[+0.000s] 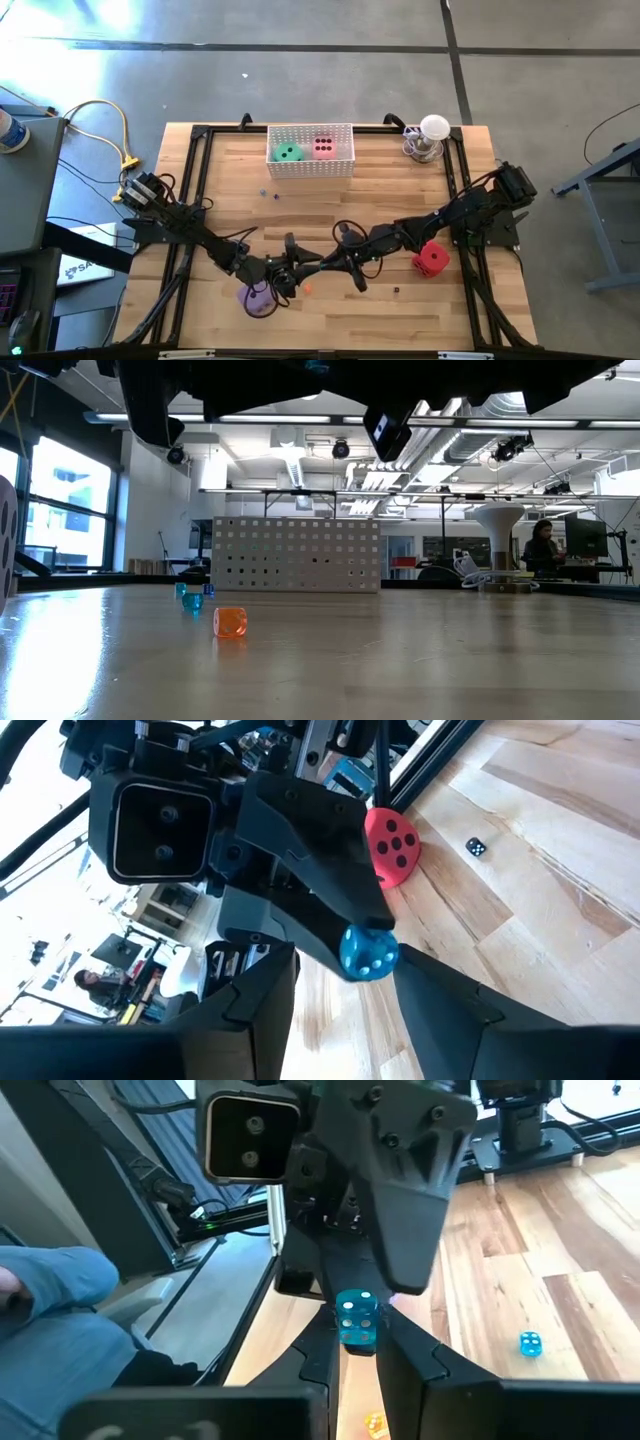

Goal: Pick & Place Dice
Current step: Put the small blue dice into the white basket

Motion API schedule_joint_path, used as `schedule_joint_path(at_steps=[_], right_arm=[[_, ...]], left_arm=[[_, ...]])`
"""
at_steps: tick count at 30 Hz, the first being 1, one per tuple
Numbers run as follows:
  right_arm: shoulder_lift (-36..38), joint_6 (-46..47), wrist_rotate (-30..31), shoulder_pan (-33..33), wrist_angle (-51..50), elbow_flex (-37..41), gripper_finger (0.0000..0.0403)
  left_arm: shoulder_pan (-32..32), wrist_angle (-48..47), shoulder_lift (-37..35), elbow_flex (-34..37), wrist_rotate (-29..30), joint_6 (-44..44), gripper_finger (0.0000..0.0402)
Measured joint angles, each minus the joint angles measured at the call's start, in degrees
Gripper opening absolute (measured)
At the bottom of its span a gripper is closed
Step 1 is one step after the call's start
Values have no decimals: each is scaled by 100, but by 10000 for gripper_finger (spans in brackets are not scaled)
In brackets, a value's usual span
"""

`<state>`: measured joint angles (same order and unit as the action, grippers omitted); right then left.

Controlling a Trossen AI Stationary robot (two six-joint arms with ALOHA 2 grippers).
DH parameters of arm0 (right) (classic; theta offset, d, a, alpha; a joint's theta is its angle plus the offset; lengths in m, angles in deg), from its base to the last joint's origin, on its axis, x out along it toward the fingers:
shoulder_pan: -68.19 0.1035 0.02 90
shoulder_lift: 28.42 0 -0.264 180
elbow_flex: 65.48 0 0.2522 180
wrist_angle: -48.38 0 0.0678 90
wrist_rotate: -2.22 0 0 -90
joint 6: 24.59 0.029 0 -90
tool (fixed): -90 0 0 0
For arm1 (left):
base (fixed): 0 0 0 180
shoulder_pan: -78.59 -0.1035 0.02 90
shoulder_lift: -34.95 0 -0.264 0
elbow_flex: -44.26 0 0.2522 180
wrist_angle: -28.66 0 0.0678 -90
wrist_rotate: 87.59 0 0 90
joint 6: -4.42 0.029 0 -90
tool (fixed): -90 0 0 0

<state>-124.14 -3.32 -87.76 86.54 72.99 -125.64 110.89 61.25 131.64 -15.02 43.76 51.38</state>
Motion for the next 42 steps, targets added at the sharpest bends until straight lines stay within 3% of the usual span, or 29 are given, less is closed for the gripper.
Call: schedule_joint_path(at_steps=[12, 24, 28, 37, 42], right_arm=[[2, 11, 51, 1, -29, 0, 33], [2, 122, 73, 1, -39, 2, 39], [2, 134, 287, 4, -102, 2, 74], [0, 144, 648, 2, -259, 7, 201], [0, 140, 998, 2, -465, 7, 255]], left_arm=[[7, -26, -2, 0, 27, 4, 60], [7, -22, -2, 0, 53, -18, 55], [-2, -3, -2, 0, 86, -72, 55], [-2, -112, -11, 0, 94, -383, 55], [42, -482, -22, -7, 514, -1486, 55]])
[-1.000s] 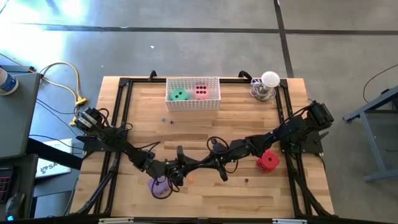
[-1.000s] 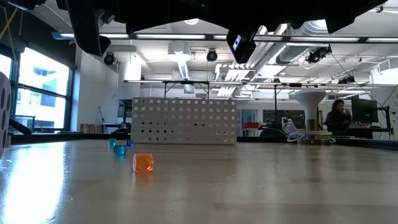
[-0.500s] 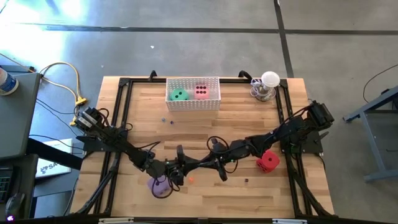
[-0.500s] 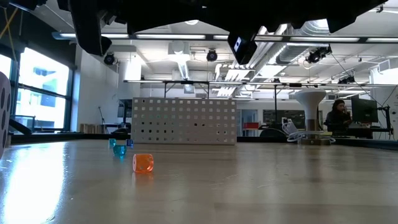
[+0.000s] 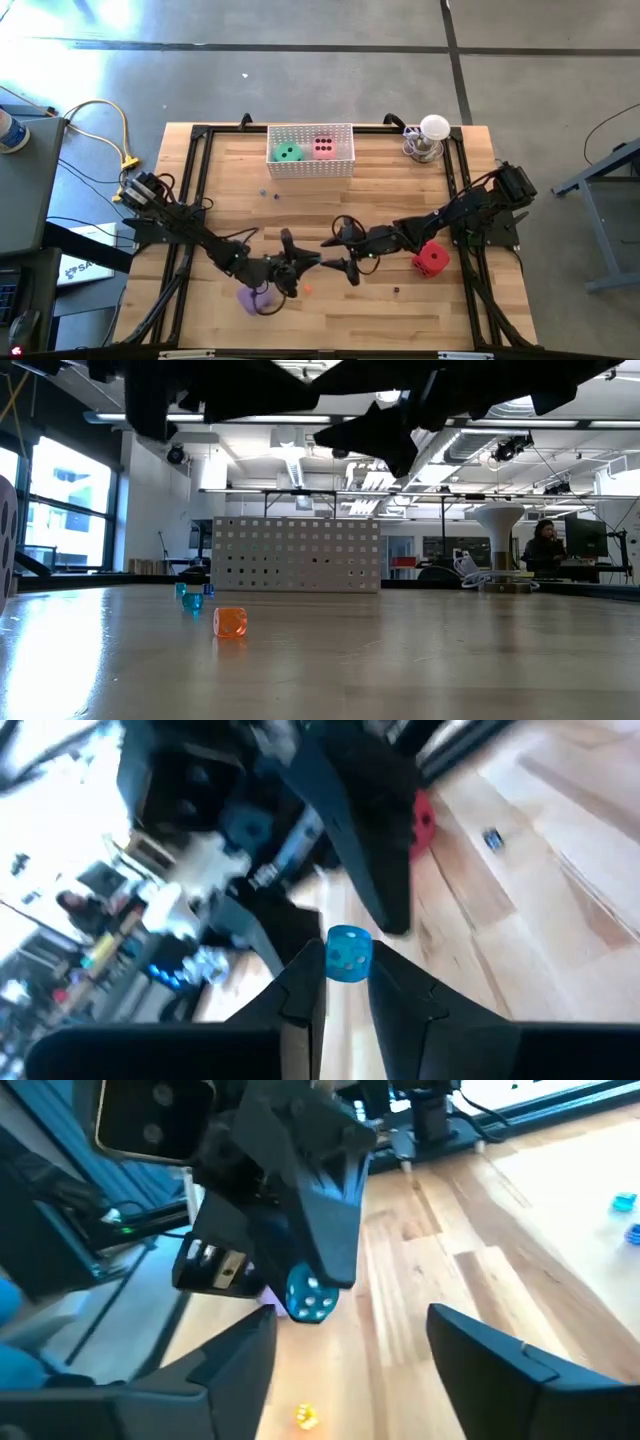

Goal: Pick & Place Dice
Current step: Put the small blue dice into the white basket

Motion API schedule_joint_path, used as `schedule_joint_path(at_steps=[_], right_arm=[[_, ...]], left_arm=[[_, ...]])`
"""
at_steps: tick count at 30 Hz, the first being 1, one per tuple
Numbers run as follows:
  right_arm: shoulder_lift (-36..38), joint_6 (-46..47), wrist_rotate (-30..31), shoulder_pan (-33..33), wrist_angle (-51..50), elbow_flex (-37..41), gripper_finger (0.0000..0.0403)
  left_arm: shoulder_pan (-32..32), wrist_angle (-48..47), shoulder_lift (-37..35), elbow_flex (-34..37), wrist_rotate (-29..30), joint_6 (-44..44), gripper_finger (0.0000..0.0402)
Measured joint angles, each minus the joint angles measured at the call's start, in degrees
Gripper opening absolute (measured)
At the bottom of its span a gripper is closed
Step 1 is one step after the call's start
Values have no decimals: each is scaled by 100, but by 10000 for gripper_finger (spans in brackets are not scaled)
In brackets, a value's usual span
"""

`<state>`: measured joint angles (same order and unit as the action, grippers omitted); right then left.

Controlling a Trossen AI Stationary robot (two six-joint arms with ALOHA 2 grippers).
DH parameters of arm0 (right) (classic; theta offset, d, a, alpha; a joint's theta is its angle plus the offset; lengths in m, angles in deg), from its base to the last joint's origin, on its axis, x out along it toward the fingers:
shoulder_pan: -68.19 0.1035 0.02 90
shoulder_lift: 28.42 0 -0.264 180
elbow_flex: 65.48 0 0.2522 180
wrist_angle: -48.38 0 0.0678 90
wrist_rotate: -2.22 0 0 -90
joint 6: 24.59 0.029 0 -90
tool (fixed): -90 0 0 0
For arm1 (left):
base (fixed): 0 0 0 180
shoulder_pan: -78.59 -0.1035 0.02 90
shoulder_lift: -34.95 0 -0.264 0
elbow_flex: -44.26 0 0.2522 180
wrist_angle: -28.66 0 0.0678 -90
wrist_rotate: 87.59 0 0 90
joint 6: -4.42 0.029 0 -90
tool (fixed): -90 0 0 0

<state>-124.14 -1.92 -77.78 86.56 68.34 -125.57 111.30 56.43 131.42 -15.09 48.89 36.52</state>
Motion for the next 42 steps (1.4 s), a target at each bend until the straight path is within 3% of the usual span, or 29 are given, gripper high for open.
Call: schedule_joint_path(at_steps=[9, 13, 18, 25, 32, 36, 42], right_arm=[[0, -1, 59, -2, -20, 0, 277], [0, -35, 59, -2, -20, 0, 271], [0, -46, 59, -2, -33, 0, 268], [0, -49, 59, -9, -49, 0, 268], [0, -153, 59, -17, -52, 0, 268], [0, -155, 59, -17, -53, 0, 268], [0, -154, 59, -17, -55, 0, 268]], left_arm=[[-391, -1822, -663, -2, -157, -1661, 55], [-854, -2998, -1378, -2, -302, -2578, 55], [-1699, -3961, -2253, -2, -914, -3228, 55], [-3193, -4365, -2623, -2, -1422, -3277, 55], [-4679, -4421, -2537, 1, -2723, -3638, 55], [-5250, -4423, -2537, 0, -3265, -3930, 55], [-5758, -4421, -2511, 0, -3326, -4032, 55]])
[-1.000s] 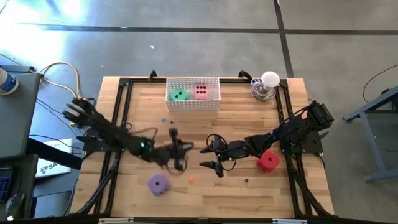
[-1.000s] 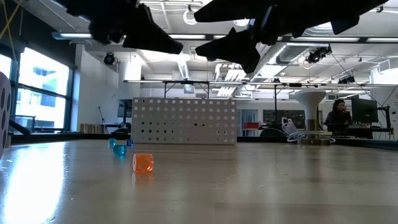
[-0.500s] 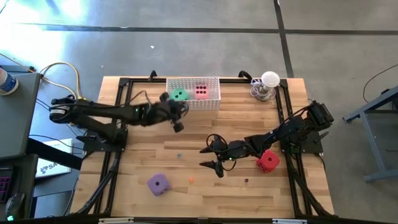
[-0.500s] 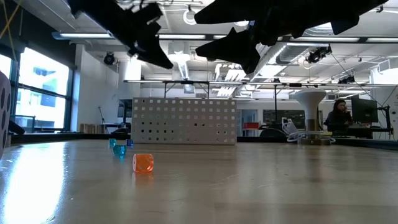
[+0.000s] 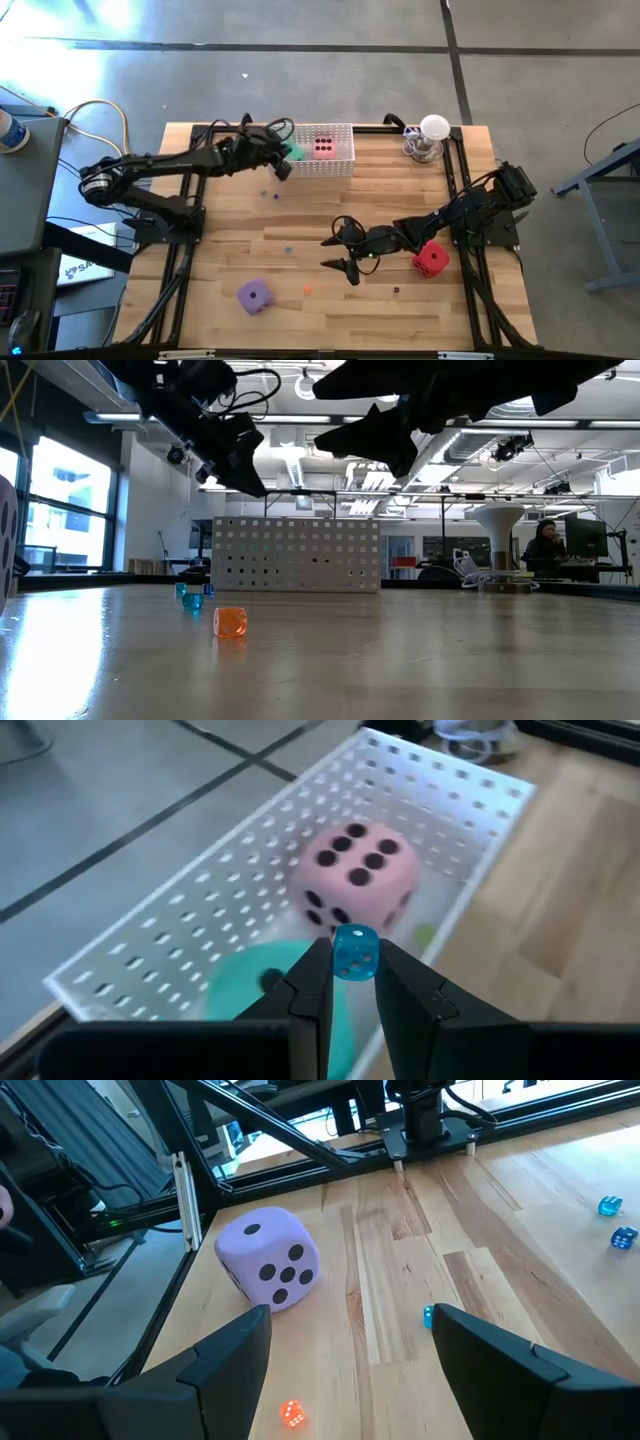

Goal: Pick & Place Dice
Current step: Put the small blue dice into the white basket

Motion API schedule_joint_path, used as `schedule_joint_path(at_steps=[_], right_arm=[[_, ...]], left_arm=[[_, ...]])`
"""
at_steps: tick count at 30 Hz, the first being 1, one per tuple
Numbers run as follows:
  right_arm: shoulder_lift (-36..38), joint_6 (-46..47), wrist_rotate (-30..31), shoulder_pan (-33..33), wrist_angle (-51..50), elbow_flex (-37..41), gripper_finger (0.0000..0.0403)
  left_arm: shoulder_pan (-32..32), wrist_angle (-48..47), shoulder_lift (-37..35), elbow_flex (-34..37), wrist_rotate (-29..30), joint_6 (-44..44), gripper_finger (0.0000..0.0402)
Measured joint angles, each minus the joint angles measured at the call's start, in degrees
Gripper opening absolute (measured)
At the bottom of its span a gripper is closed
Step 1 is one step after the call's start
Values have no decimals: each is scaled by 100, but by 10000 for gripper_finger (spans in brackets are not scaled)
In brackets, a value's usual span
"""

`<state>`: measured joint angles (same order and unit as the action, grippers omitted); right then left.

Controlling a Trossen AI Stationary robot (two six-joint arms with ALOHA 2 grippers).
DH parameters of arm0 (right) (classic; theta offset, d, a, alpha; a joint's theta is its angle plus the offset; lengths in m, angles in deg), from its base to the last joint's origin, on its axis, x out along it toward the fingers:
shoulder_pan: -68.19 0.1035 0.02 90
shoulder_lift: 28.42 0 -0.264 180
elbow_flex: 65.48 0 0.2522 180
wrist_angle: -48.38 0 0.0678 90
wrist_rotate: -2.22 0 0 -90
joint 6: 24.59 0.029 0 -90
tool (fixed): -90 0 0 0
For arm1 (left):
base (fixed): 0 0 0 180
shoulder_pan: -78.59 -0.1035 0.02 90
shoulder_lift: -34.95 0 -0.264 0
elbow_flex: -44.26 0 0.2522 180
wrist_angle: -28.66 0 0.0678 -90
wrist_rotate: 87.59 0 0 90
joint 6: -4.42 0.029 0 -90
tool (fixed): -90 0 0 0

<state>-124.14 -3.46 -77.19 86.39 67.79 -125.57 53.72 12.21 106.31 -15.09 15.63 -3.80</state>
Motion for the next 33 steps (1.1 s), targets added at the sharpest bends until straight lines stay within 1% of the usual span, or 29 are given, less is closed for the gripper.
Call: schedule_joint_path(at_steps=[6, 12, 17, 29, 33], right_arm=[[-2, -1, 0, 0, -2, 0, 268], [-31, -1, -1, -12, -7, -1, 268], [-31, 1, -2, -66, -2, 0, 268], [-31, 1, -2, -63, 0, 0, 268], [-31, 1, -2, -63, 0, 0, 268]], left_arm=[[-92, -27, 153, 0, -312, -82, 60], [-93, -35, 487, 2, -288, -77, 62], [-91, 50, 685, 0, -115, 126, 62], [-79, 69, 706, 1, -109, 132, 64], [-74, 62, 706, 0, -109, 86, 82]])
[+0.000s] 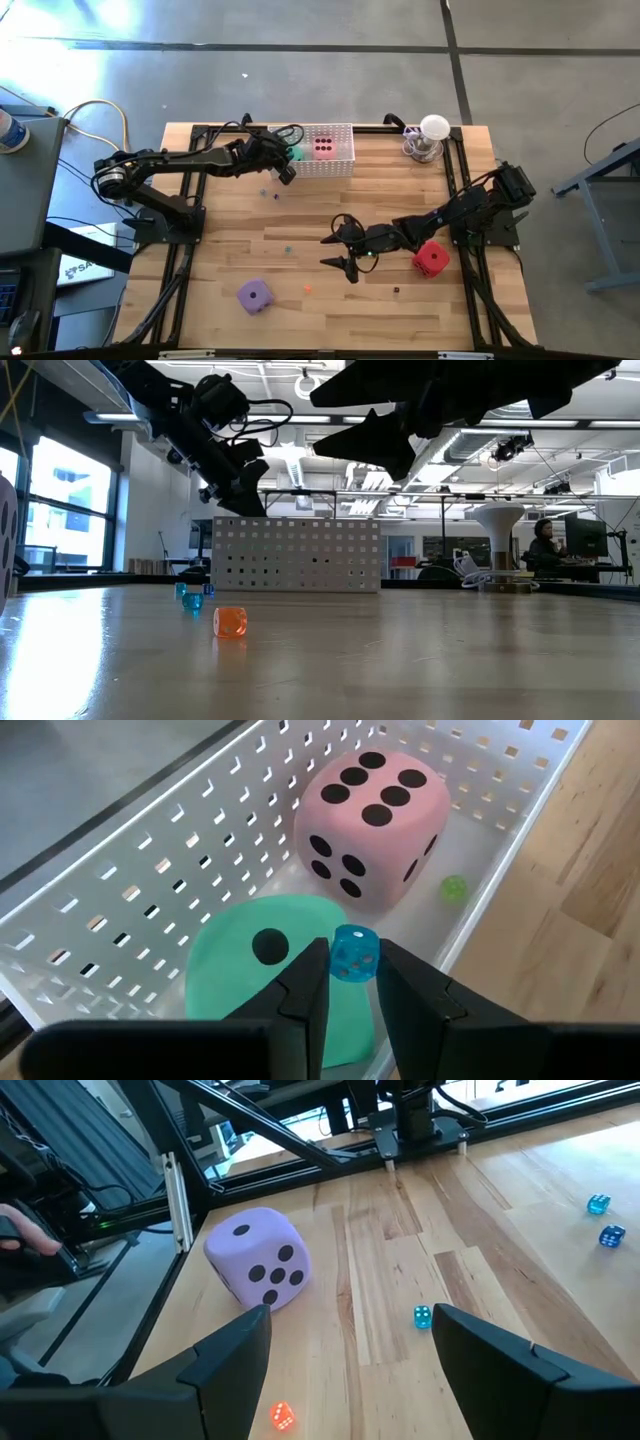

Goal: Pick & Place Dice
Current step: Put the small blue dice into the white basket, then put the large violet dice into the white basket

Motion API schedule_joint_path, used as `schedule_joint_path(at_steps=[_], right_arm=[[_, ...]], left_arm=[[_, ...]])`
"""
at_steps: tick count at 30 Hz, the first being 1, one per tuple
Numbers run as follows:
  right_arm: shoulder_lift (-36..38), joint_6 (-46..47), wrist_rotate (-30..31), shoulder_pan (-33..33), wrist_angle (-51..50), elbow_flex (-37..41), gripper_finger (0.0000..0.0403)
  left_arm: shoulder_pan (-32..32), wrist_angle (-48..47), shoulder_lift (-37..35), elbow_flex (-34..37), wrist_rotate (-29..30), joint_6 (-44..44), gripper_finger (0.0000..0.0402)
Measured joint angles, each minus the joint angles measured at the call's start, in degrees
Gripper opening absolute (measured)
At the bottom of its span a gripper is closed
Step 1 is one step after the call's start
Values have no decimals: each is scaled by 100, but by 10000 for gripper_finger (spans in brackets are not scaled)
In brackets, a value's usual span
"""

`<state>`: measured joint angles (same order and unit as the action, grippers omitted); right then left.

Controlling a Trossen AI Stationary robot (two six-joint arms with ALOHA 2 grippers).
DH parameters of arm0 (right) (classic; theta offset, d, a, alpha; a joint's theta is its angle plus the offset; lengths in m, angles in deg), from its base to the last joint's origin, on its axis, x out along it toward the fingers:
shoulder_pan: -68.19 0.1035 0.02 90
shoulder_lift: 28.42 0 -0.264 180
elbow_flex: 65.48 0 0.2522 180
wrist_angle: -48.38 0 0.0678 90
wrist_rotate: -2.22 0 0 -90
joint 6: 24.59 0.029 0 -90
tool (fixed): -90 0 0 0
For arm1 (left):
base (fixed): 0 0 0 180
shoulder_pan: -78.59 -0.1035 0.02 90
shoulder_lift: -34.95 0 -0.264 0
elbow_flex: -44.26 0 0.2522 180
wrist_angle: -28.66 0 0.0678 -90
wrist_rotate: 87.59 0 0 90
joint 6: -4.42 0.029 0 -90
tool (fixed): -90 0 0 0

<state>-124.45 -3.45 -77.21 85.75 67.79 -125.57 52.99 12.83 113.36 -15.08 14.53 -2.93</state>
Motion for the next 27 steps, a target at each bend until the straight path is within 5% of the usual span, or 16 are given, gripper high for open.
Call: schedule_joint_path(at_steps=[10, 27], right_arm=[[0, 0, 0, 0, 2, -2, 268], [0, 0, 0, 0, -5, 0, 268]], left_arm=[[-2, 0, 0, 0, 4, -200, 148], [5, 66, -9, 1, -24, -127, 155]])
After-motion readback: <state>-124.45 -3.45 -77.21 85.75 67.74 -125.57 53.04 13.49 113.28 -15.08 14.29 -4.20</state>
